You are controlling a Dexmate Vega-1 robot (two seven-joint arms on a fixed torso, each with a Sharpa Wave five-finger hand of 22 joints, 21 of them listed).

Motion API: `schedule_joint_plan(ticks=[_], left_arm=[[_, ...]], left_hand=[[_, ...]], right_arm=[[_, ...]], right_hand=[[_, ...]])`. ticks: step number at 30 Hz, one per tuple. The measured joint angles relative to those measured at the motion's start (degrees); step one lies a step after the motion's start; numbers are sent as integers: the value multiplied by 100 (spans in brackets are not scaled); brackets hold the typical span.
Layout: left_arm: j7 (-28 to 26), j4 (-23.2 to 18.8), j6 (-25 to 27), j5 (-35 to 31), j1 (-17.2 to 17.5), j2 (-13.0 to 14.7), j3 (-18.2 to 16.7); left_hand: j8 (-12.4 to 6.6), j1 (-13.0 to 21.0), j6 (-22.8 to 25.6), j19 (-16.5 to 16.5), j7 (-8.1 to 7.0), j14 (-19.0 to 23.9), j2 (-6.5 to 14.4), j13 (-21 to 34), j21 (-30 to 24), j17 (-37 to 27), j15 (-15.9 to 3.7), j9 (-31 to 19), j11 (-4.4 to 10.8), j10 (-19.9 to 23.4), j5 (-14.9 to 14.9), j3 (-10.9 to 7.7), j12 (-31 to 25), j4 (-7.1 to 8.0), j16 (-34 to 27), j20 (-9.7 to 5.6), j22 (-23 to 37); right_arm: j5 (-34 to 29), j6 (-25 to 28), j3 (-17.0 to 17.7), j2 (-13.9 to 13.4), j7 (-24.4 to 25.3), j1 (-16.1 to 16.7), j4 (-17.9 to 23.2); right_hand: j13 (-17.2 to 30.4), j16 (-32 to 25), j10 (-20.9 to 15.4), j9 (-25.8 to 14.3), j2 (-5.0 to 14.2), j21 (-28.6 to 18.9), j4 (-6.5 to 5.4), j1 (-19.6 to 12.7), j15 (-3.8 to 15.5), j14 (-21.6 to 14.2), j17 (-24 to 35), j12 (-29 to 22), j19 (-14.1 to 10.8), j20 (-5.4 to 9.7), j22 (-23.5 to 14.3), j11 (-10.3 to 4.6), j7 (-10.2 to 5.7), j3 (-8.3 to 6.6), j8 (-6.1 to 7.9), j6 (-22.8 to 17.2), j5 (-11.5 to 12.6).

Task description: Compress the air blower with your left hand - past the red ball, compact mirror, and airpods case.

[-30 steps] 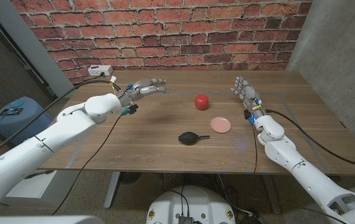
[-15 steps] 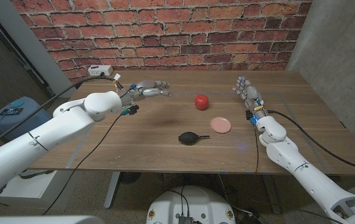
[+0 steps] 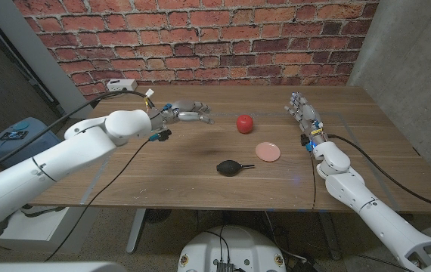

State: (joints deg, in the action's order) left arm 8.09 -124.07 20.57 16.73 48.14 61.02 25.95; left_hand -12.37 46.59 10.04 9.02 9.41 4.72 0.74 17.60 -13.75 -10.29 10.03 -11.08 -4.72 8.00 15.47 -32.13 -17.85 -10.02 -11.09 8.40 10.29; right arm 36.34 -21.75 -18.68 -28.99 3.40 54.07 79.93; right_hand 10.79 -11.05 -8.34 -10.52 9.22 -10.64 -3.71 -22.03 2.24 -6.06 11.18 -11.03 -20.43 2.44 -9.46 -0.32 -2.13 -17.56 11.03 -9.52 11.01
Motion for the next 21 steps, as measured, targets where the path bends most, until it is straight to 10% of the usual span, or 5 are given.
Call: schedule_joint_plan(ticks=[21], left_arm=[[160,-299,151,-173,-147,89,213]], left_hand=[[0,38,61,8,0,51,-67,144,22,1,10,-27,0,-1,22,46,-88,47,0,8,-1]], right_arm=[[-21,-103,22,-7,-37,20,8]], right_hand=[[0,0,21,0,0,0,48,0,0,0,1,0,0,0,0,21,30,-48,0,-31,-5]])
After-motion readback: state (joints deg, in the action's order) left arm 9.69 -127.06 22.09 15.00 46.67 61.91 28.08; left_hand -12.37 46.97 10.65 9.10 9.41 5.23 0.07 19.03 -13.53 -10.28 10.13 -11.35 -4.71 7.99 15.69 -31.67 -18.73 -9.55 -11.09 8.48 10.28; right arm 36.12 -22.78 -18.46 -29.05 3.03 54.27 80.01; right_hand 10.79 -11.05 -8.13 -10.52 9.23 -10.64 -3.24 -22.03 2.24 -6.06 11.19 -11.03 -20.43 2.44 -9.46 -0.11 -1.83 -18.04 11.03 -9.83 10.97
